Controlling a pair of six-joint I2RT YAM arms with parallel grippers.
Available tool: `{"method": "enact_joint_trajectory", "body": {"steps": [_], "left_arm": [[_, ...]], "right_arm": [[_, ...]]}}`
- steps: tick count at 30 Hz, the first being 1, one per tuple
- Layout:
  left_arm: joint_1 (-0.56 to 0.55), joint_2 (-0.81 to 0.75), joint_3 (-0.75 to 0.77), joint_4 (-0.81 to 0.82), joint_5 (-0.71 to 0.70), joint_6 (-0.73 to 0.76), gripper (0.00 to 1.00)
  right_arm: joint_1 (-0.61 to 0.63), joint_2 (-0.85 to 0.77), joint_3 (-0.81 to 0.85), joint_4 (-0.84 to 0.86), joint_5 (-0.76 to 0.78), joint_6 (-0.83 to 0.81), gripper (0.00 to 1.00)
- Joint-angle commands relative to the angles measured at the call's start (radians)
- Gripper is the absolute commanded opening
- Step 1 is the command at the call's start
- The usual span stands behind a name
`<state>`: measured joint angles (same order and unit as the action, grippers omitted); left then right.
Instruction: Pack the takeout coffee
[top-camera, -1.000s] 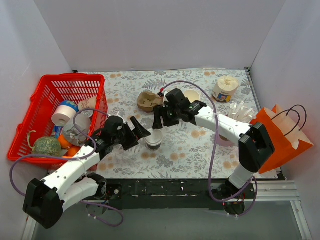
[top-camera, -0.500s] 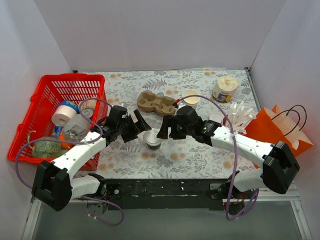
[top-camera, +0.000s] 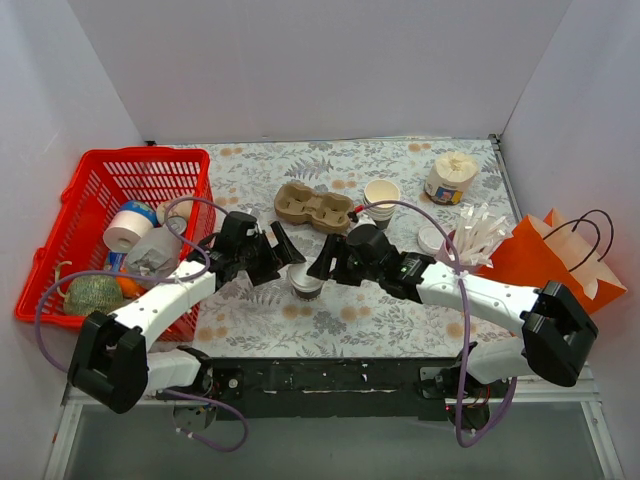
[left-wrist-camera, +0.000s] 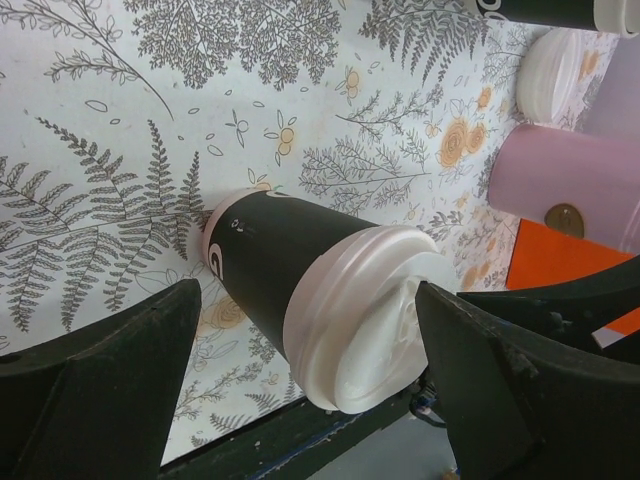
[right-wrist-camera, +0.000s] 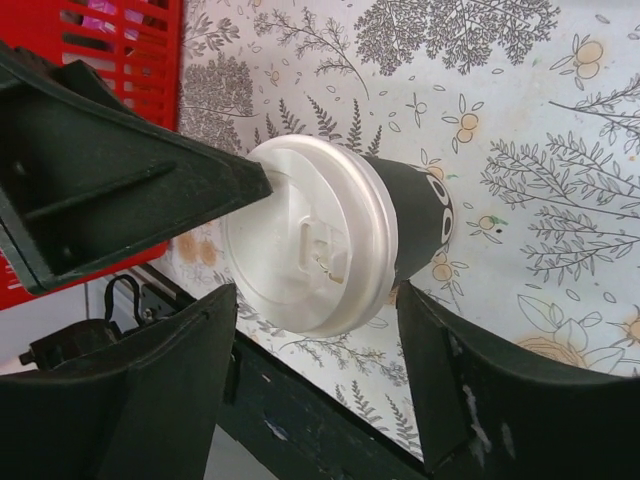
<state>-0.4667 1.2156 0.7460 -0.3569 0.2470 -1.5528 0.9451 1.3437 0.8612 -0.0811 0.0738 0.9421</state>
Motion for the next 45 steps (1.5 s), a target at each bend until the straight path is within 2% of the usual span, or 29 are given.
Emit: {"method": "enact_joint_trajectory", "body": {"steps": [1,5,9,11,12,13,15,21,22,27,32,35,37,40,45], "left_arm": [[0.005,0.005,-0.026,0.039,0.046,-0.012,0.87],[0.005,-0.004,-0.048,0.052,0.054,-0.027,0.80],[0.005,-0.028,-0.080,0.053,0.054,-0.042,0.78],[0.005,-0.043,-0.105,0.053,0.076,-0.064,0.75],[0.003,-0.053,-0.114,0.065,0.086,-0.073,0.73],[0.005,-0.062,-0.123,0.067,0.092,-0.081,0.72],[0.005,-0.090,-0.148,0.068,0.100,-0.096,0.69],[0.003,-0.171,-0.195,0.062,0.115,-0.127,0.68],[0.005,-0.179,-0.207,0.062,0.120,-0.135,0.68],[0.005,-0.199,-0.220,0.056,0.126,-0.145,0.66],[0.003,-0.203,-0.220,0.052,0.132,-0.135,0.66],[0.005,-0.206,-0.209,0.045,0.127,-0.127,0.74],[0.005,-0.211,-0.188,0.029,0.112,-0.116,0.85],[0.005,-0.218,-0.152,-0.008,0.074,-0.102,0.98],[0.008,-0.206,-0.111,-0.060,0.008,-0.092,0.98]], "right_arm": [[0.021,0.017,-0.039,0.072,0.023,0.064,0.70],[0.023,0.038,-0.047,0.072,-0.011,0.078,0.66],[0.024,0.037,-0.062,0.107,-0.005,0.077,0.57],[0.024,0.038,-0.062,0.113,0.009,0.058,0.43],[0.023,0.040,-0.059,0.118,0.012,0.049,0.30],[0.021,0.043,-0.054,0.116,0.009,0.040,0.29],[0.002,0.051,-0.028,0.097,-0.006,0.008,0.29],[-0.071,0.081,0.050,0.044,-0.066,-0.121,0.29],[-0.077,0.106,0.068,0.028,-0.121,-0.144,0.29],[-0.103,0.215,0.209,-0.047,-0.278,-0.360,0.30],[-0.127,0.348,0.405,-0.175,-0.390,-0.593,0.37],[-0.132,0.416,0.526,-0.276,-0.397,-0.713,0.36],[-0.134,0.468,0.587,-0.385,-0.414,-0.747,0.36],[-0.137,0.521,0.674,-0.454,-0.422,-0.786,0.37],[-0.154,0.564,0.726,-0.511,-0.411,-0.773,0.49]]}}
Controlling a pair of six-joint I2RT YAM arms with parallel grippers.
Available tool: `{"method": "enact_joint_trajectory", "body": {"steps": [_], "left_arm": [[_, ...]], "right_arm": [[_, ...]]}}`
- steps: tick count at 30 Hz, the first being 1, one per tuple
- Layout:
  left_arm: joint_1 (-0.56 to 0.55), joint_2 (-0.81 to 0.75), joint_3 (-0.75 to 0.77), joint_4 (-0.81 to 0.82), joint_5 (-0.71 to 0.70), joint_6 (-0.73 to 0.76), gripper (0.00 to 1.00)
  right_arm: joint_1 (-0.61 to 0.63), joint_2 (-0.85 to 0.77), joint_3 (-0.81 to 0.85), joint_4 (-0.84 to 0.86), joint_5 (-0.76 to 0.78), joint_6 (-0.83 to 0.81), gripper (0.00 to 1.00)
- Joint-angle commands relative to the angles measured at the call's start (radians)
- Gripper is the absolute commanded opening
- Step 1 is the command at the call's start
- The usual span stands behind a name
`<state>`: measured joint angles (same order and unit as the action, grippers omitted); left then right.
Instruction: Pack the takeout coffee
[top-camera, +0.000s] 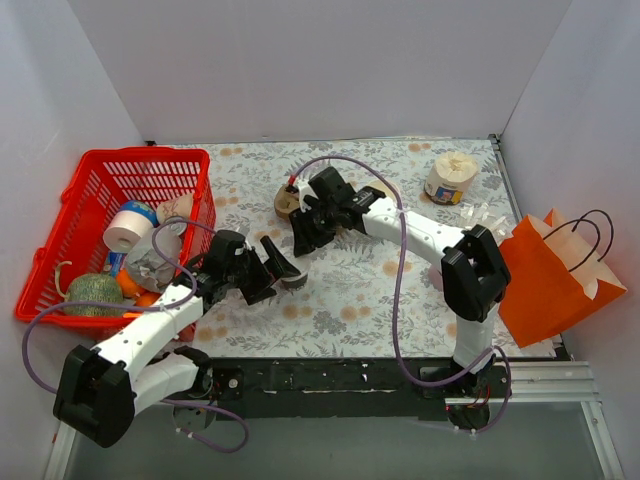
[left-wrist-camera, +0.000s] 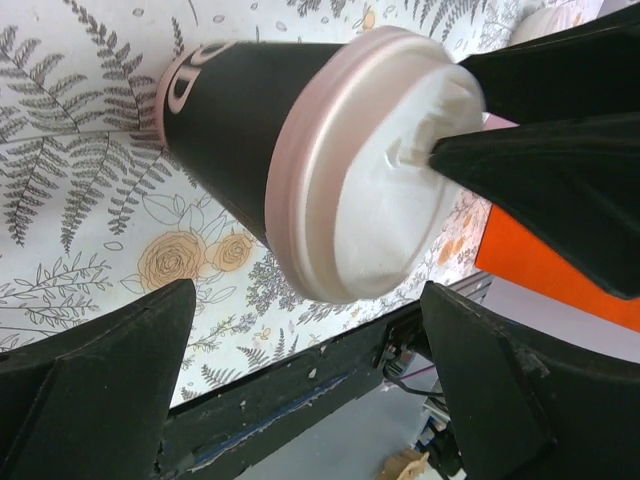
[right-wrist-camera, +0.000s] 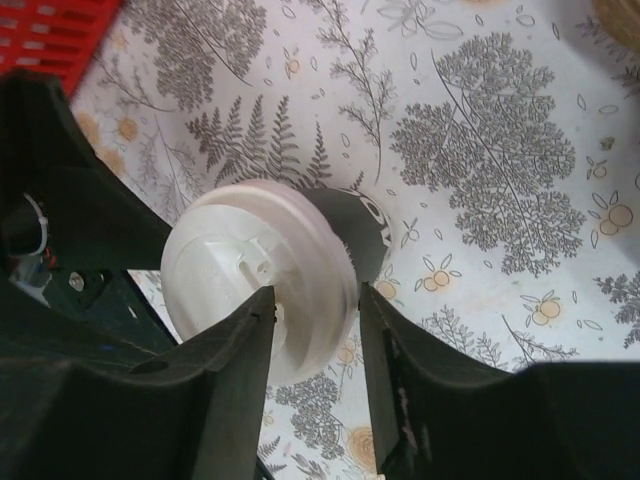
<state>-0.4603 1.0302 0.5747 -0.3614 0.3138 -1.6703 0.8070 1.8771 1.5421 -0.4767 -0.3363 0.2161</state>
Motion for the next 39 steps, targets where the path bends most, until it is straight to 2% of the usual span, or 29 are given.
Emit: {"method": "enact_joint_trajectory", "body": {"steps": [1,9,10,13,18,25,32,39], "left_arm": [[0.002,-0.027,0.062,-0.051,-0.059,0.030,0.98],[0.014,-0.039,0.103,-0.054,-0.084,0.021,0.98],[0.017,-0.038,0.112,-0.062,-0.094,0.020,0.98],[0.031,-0.033,0.125,-0.060,-0.113,0.011,0.98],[0.064,-0.012,0.123,-0.048,-0.105,0.000,0.98],[0.084,0.013,0.103,0.001,-0.030,-0.014,0.98],[0.086,0.016,0.048,0.053,0.008,-0.035,0.90],[0.086,0.019,0.010,0.044,-0.012,-0.034,0.88]], "right_arm": [[-0.028,0.034,0.049,-0.115,0.006,-0.040,0.52],[-0.061,-0.015,0.047,-0.091,0.048,0.025,0.74],[-0.063,-0.035,0.043,-0.077,0.049,0.032,0.83],[-0.063,-0.084,0.003,-0.030,0.031,0.066,0.87],[-0.061,-0.163,-0.124,0.052,0.002,0.144,0.88],[-0.039,-0.271,-0.321,0.248,-0.029,0.317,0.88],[-0.015,-0.262,-0.395,0.366,-0.007,0.427,0.85],[-0.015,-0.233,-0.422,0.417,-0.010,0.491,0.82]]}}
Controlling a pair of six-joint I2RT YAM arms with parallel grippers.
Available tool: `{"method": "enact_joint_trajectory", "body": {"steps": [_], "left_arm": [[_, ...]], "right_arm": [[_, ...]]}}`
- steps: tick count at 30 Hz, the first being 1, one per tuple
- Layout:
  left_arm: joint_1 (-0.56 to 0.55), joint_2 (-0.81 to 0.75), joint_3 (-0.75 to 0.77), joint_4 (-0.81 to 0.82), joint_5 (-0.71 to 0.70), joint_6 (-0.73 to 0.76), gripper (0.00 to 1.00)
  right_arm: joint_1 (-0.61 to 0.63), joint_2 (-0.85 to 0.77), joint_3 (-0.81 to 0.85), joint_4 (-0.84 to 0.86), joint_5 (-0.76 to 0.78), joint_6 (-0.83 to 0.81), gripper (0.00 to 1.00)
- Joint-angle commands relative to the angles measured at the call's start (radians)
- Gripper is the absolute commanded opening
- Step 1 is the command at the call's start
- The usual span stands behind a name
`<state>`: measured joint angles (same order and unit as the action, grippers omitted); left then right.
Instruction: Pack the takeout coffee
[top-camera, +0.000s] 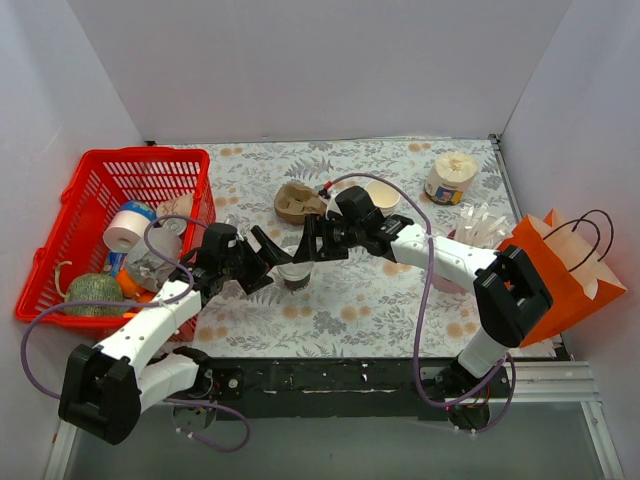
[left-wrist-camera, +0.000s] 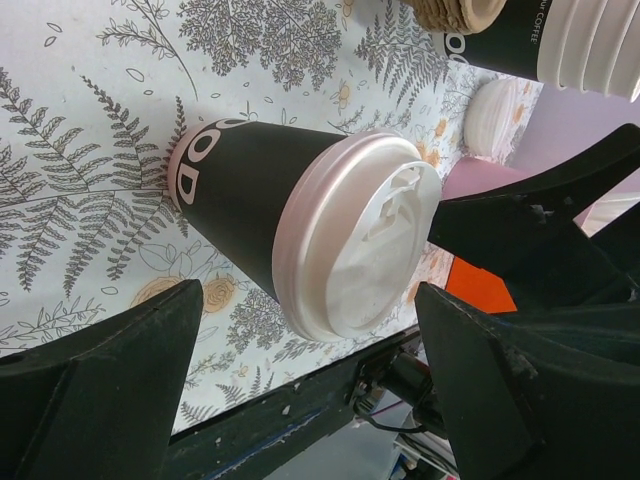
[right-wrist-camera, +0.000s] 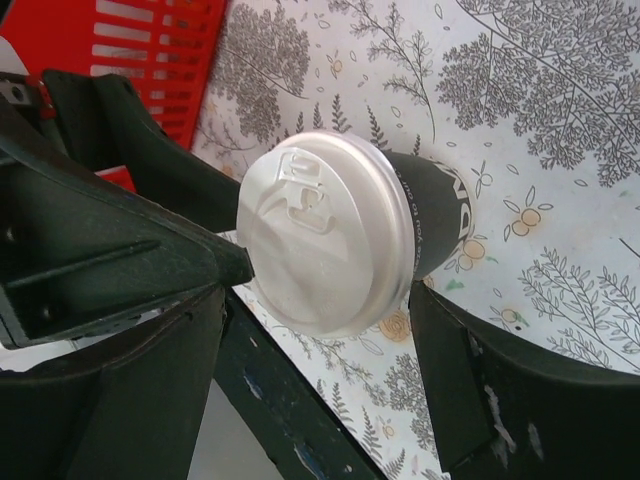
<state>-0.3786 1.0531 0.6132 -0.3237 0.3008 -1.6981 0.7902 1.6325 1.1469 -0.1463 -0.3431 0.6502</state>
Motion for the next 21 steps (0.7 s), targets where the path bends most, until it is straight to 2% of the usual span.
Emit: {"method": "enact_joint_trajectory", "body": {"steps": [1,13,17,21], "left_arm": [[0.004,-0.002,-0.030,0.006,0.003,-0.008,0.86],[0.004,0.004,-0.082,0.041,0.029,-0.009,0.75],[0.004,0.007,-0.118,0.067,0.044,-0.018,0.65],[0.004,0.012,-0.144,0.083,0.046,-0.029,0.50]], "right_arm": [[0.001,0.013,-0.032,0.093,-0.001,0.066,0.81],[0.011,0.035,-0.104,0.128,-0.017,0.086,0.71],[0.012,0.044,-0.127,0.137,-0.027,0.094,0.67],[0.014,0.055,-0.141,0.163,-0.027,0.101,0.64]]}}
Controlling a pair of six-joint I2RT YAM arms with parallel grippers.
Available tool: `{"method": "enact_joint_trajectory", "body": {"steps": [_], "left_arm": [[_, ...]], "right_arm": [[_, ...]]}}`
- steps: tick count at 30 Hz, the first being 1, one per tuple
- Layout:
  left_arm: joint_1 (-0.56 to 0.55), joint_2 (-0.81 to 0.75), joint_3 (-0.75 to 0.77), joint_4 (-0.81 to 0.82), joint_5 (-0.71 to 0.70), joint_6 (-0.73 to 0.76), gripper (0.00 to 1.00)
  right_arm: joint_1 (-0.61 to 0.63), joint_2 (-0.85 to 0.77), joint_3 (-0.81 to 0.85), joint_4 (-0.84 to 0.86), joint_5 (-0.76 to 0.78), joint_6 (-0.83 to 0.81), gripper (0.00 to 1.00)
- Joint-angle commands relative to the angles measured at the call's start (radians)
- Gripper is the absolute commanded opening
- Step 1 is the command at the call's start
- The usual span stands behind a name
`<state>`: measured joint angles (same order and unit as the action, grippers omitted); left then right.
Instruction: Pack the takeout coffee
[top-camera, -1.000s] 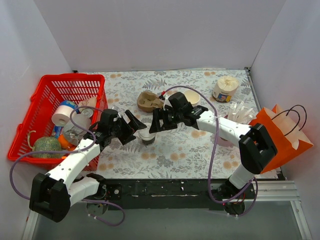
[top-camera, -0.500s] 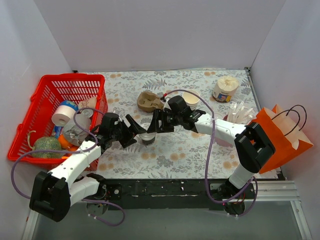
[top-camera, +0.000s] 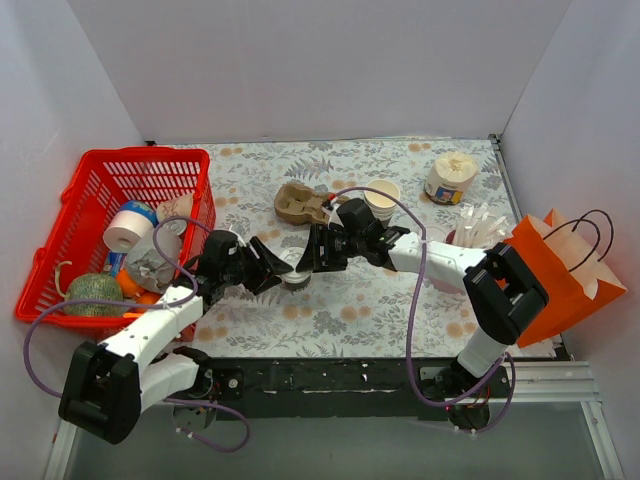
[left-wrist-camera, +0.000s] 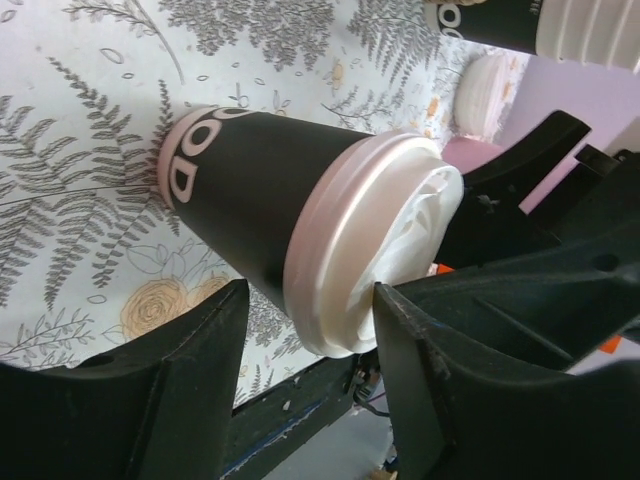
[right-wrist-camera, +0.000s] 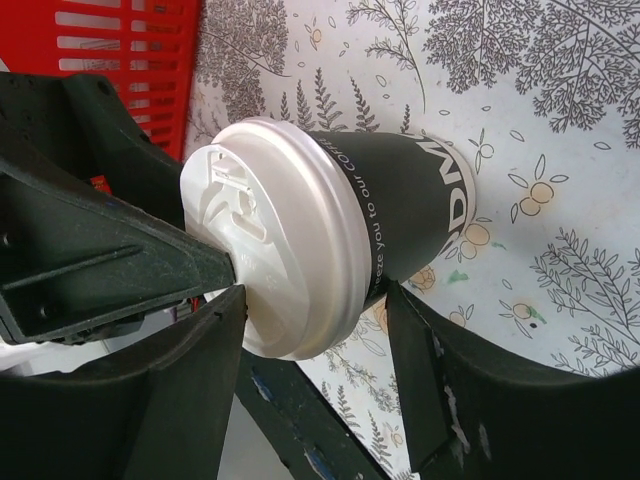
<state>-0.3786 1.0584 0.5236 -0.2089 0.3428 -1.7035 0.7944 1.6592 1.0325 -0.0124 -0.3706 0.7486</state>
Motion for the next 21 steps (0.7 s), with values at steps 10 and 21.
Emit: {"method": "enact_joint_trajectory", "body": {"steps": [10,21], "left_arm": [[0.004,0.044,-0.106,0.012,-0.002,-0.025,0.33],[0.004,0.038,-0.194,0.054,-0.030,-0.025,0.29]], "right_arm": [[0.008,0.060,-0.055,0.064,0.021,-0.034,0.54],[0.011,0.073,-0.124,0.160,0.062,-0.204,0.52]]}}
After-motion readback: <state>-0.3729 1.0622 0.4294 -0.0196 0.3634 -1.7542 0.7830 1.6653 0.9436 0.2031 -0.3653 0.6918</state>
